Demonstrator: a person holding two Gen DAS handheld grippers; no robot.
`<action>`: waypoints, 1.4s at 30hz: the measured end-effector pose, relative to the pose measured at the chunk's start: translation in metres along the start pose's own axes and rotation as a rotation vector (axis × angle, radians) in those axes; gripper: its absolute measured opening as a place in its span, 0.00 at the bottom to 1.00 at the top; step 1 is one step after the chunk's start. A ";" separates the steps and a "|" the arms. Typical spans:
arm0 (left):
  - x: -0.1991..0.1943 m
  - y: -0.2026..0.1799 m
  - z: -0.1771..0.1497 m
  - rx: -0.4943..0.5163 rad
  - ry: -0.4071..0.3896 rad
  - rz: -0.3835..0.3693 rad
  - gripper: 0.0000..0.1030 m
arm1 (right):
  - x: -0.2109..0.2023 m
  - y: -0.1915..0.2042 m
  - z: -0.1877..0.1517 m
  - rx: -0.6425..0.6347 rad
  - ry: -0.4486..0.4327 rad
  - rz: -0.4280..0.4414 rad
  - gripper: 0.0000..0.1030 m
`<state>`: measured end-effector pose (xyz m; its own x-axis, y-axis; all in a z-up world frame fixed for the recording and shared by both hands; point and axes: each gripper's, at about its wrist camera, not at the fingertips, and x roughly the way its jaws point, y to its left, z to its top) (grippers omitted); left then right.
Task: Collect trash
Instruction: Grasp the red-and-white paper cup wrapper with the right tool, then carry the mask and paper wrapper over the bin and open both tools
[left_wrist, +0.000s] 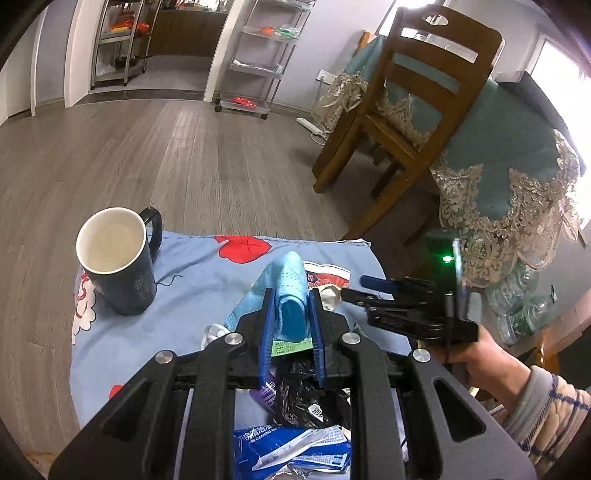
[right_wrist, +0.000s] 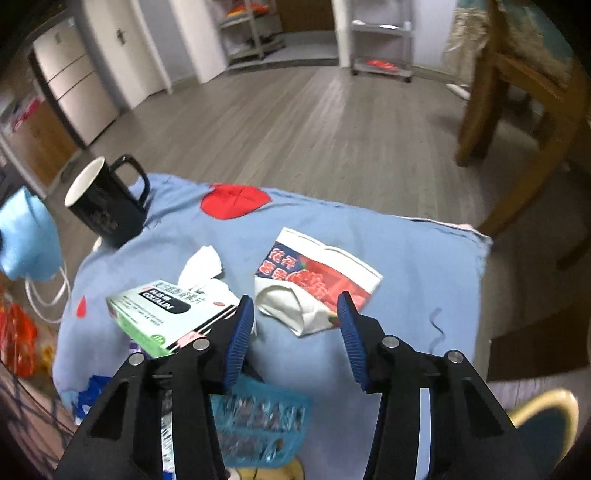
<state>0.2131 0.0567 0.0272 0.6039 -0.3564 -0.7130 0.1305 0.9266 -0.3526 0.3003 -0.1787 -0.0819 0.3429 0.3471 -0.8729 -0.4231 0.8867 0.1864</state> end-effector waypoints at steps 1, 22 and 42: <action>0.001 0.000 0.001 0.000 0.001 0.000 0.17 | 0.007 0.002 0.002 -0.023 0.012 0.007 0.48; 0.020 -0.025 0.006 0.036 0.027 -0.009 0.17 | 0.003 -0.013 0.001 -0.026 -0.027 0.008 0.13; 0.014 -0.095 0.009 0.133 -0.016 -0.132 0.17 | -0.155 -0.029 -0.079 0.184 -0.309 -0.031 0.13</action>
<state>0.2164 -0.0353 0.0568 0.5872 -0.4751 -0.6553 0.3114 0.8799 -0.3589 0.1928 -0.2822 0.0121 0.6026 0.3704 -0.7069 -0.2600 0.9286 0.2649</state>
